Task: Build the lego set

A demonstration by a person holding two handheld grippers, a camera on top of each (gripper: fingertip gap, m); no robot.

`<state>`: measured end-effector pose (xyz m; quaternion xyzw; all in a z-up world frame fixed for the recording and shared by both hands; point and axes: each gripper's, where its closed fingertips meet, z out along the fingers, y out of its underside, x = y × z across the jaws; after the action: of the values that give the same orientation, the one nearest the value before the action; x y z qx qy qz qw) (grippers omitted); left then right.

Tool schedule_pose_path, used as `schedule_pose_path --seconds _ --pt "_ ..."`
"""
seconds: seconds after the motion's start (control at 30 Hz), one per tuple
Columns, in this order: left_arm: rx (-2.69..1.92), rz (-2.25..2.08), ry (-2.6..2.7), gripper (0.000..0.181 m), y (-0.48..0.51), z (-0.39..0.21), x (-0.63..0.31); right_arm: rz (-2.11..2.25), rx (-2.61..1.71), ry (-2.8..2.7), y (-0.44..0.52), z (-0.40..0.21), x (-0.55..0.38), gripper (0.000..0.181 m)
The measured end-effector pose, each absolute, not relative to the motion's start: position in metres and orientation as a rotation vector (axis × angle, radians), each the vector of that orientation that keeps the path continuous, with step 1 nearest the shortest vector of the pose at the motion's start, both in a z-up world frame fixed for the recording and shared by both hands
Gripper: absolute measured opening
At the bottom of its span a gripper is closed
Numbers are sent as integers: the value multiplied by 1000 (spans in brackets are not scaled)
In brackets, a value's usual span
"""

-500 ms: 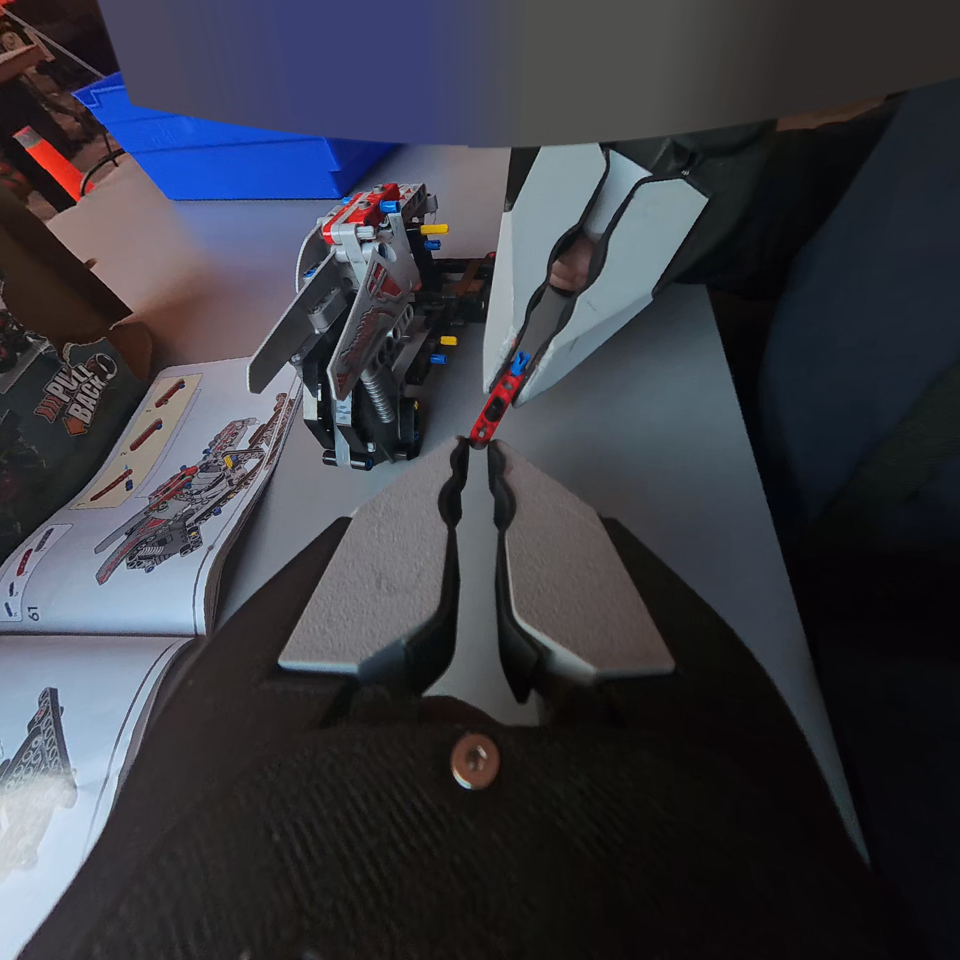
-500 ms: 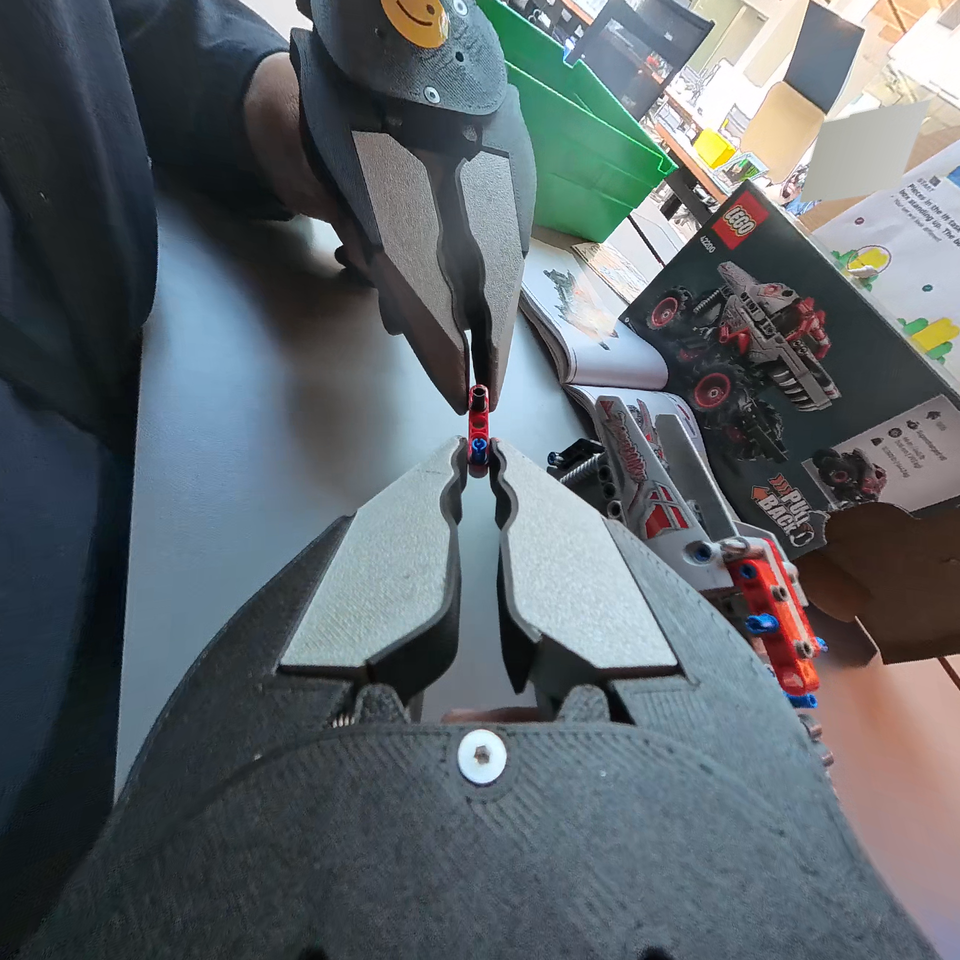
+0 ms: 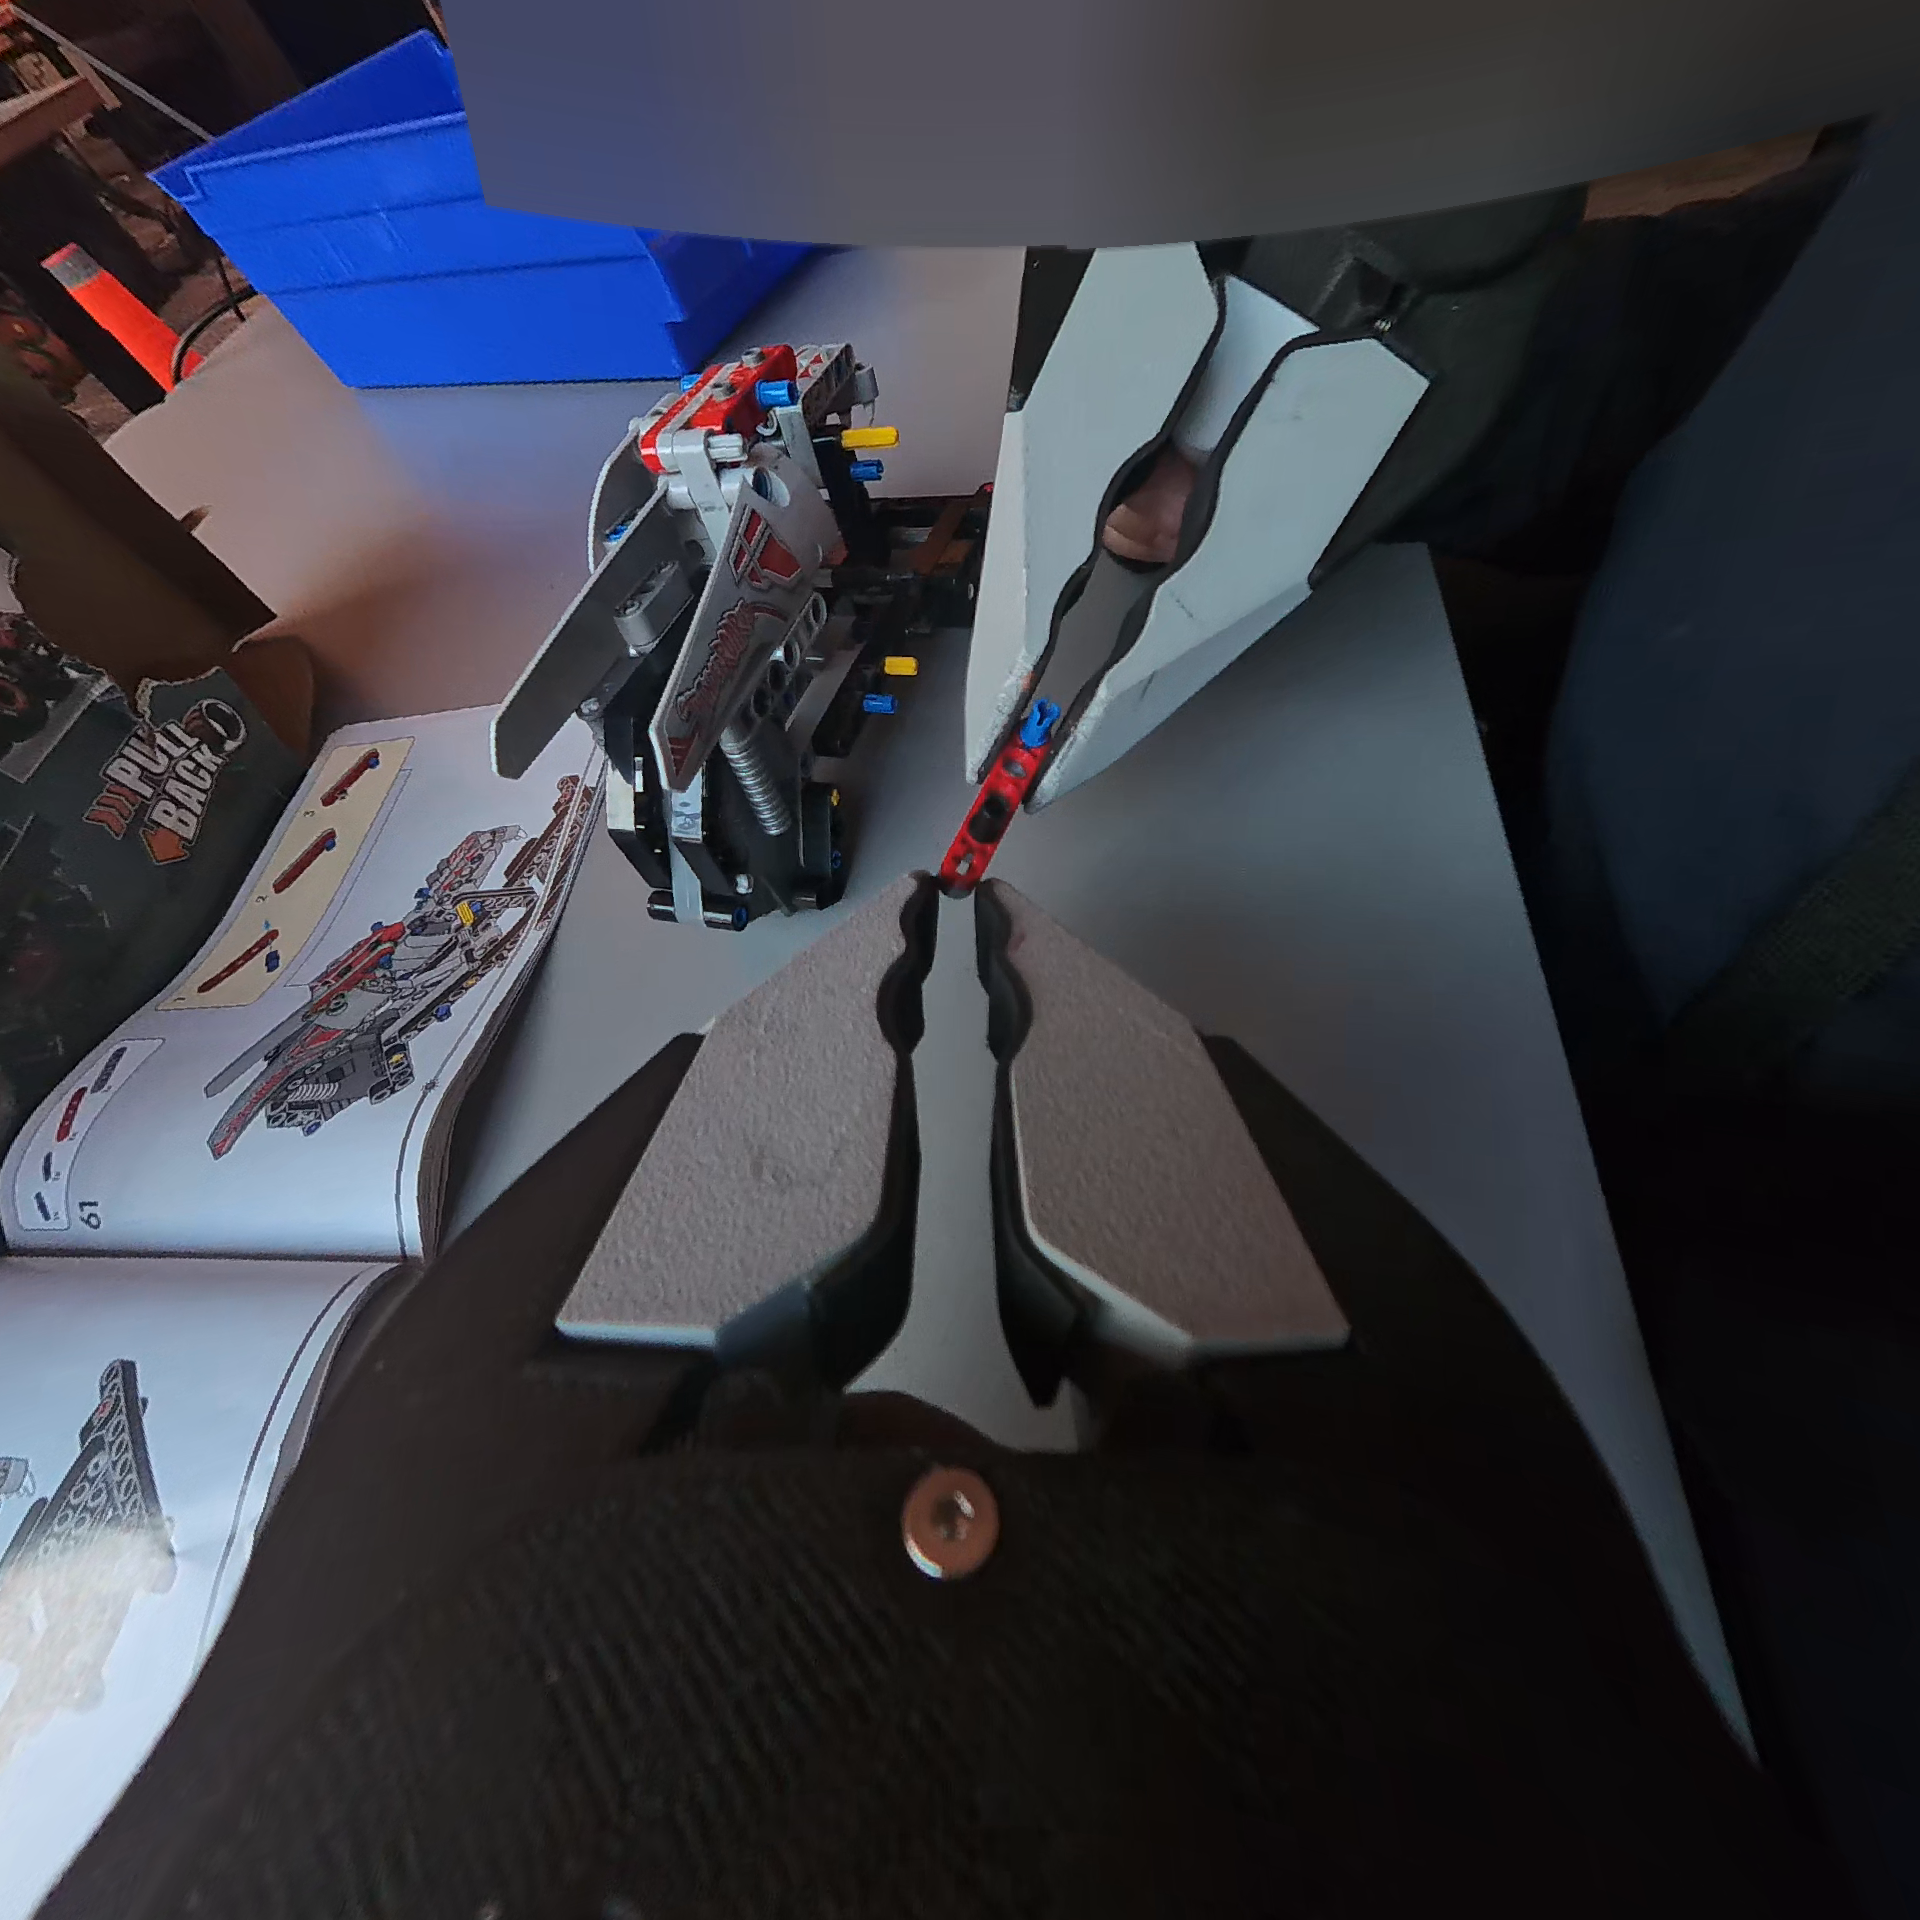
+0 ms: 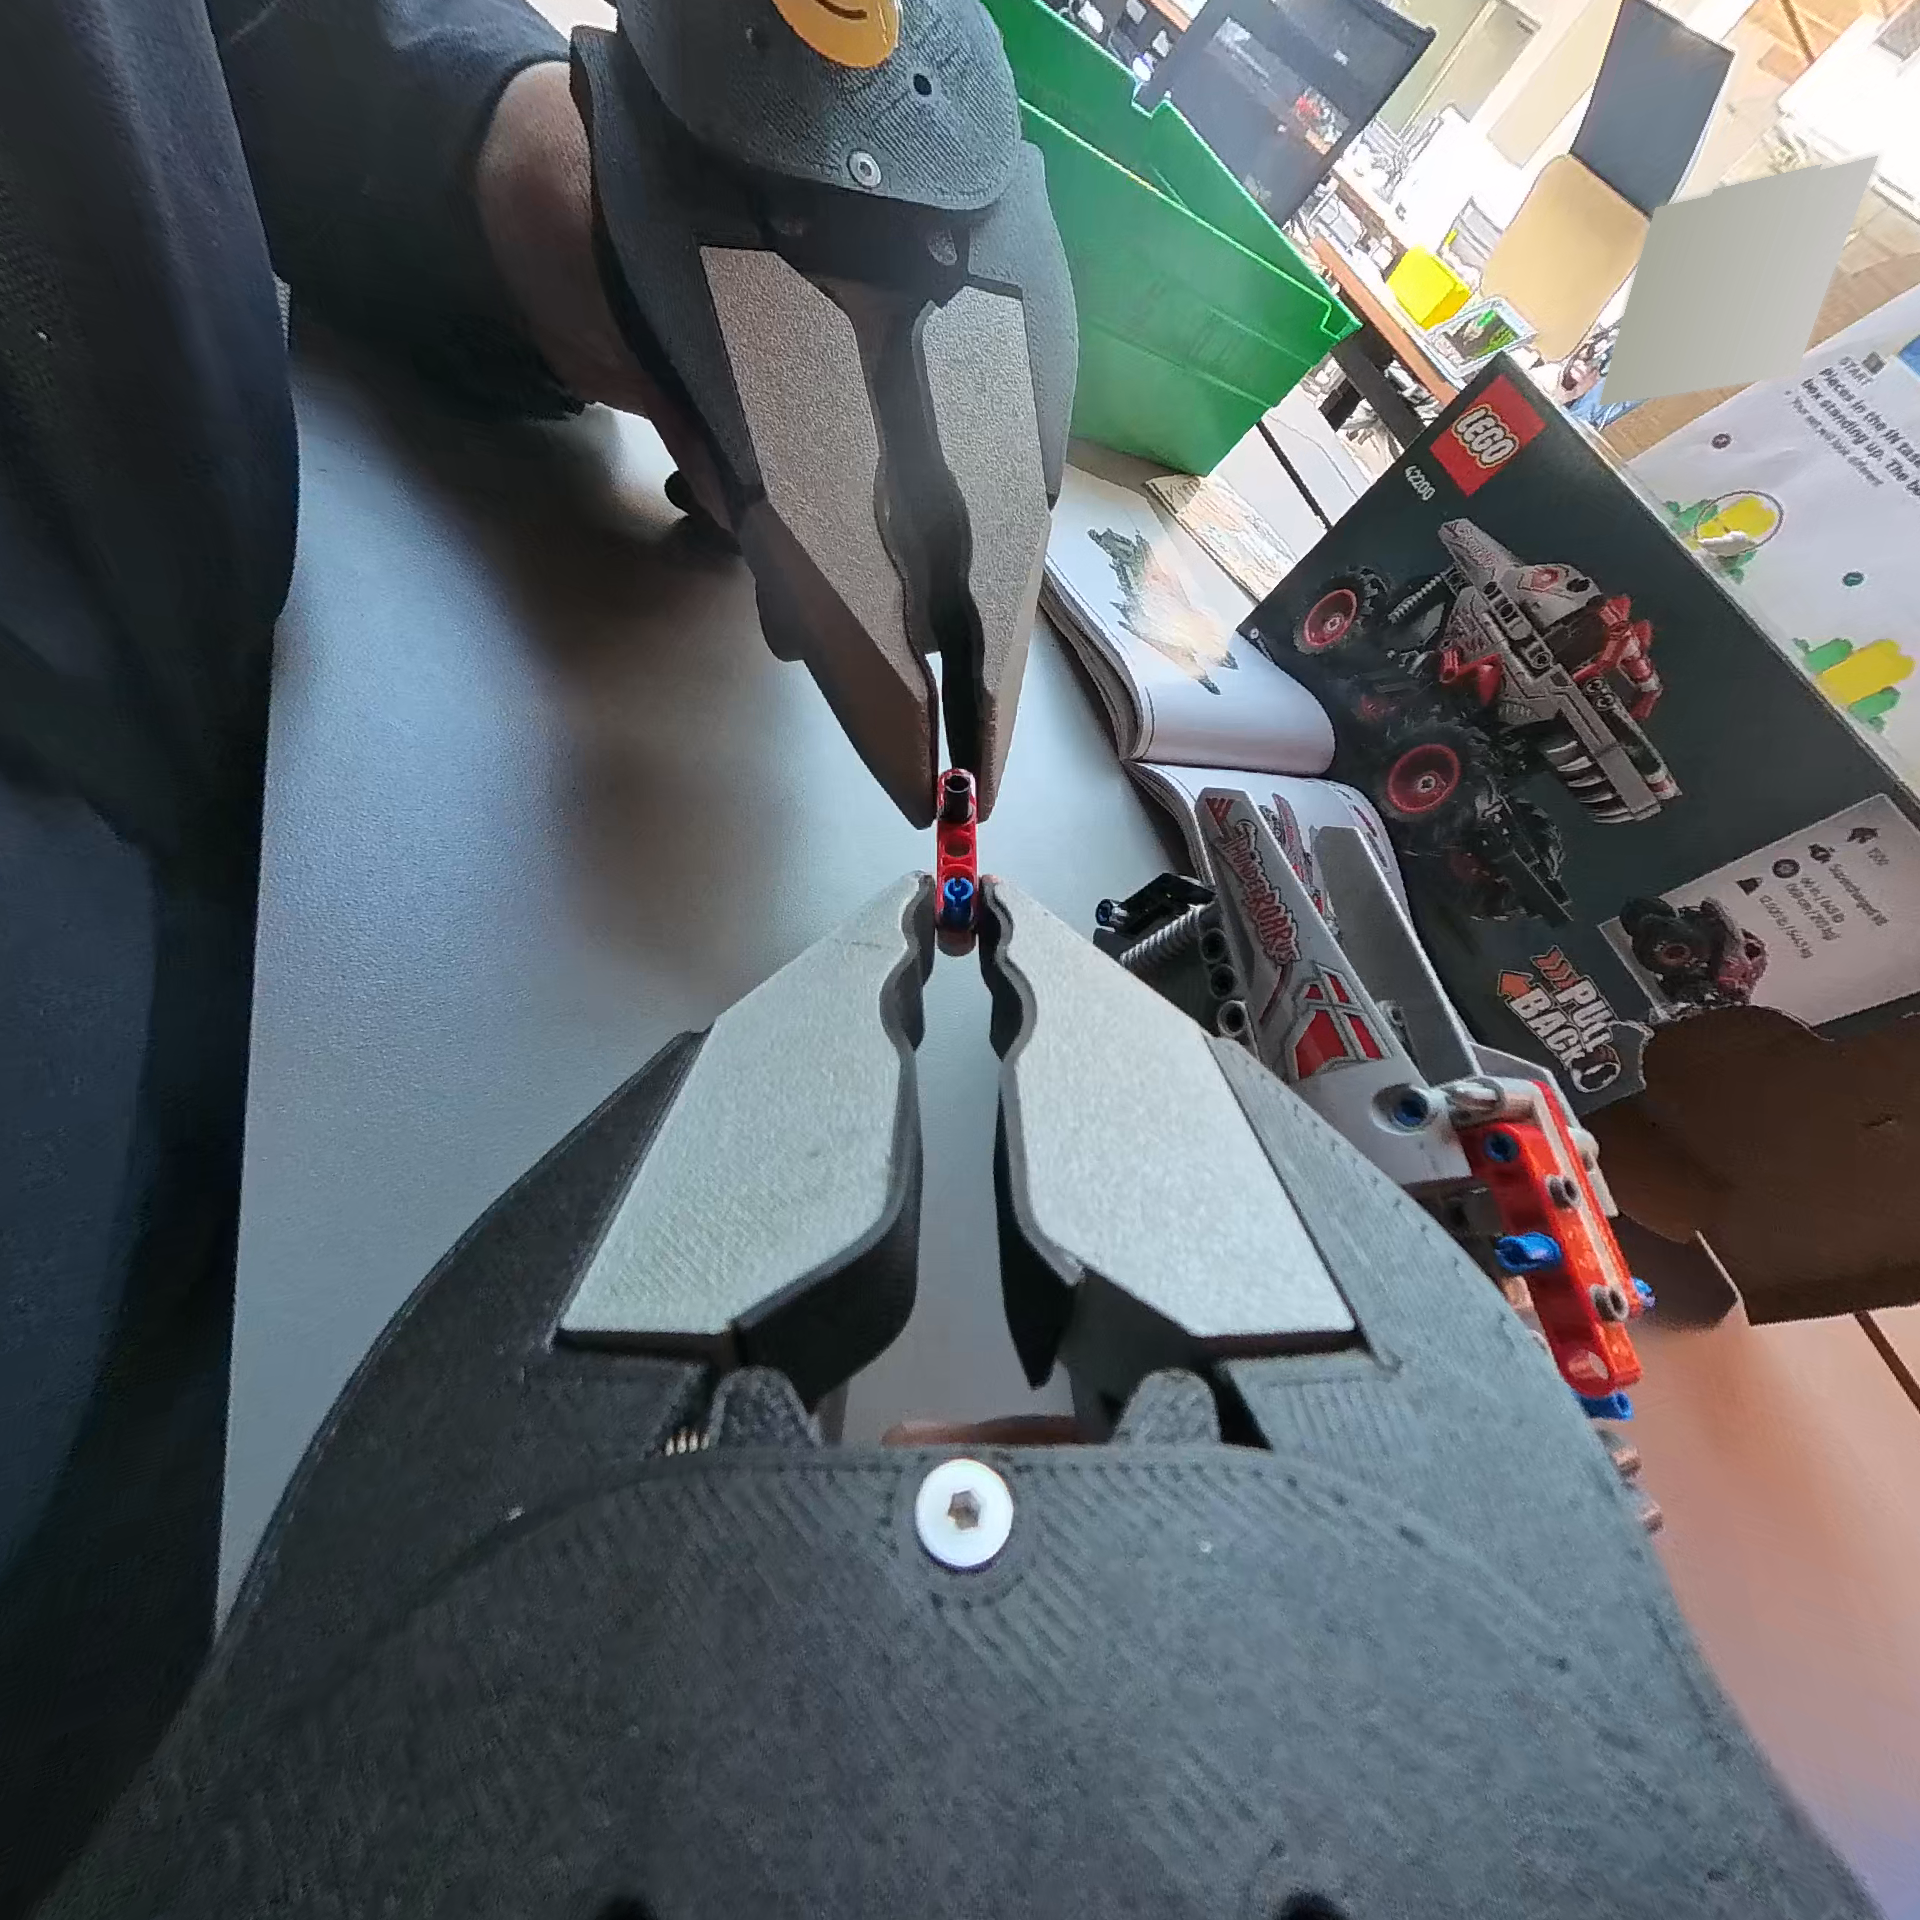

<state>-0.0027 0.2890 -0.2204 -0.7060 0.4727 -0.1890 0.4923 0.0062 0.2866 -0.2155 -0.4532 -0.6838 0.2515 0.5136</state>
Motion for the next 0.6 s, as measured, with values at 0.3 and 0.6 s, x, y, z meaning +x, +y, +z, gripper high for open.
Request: schedule_pose_path --seconds 0.3,0.6 --pt "-1714 -452 1146 4 289 -220 -3 605 -1091 -1645 287 -216 6 4" --pt "-1725 -461 1144 4 289 -221 -3 594 -1091 -1650 287 -217 5 4"
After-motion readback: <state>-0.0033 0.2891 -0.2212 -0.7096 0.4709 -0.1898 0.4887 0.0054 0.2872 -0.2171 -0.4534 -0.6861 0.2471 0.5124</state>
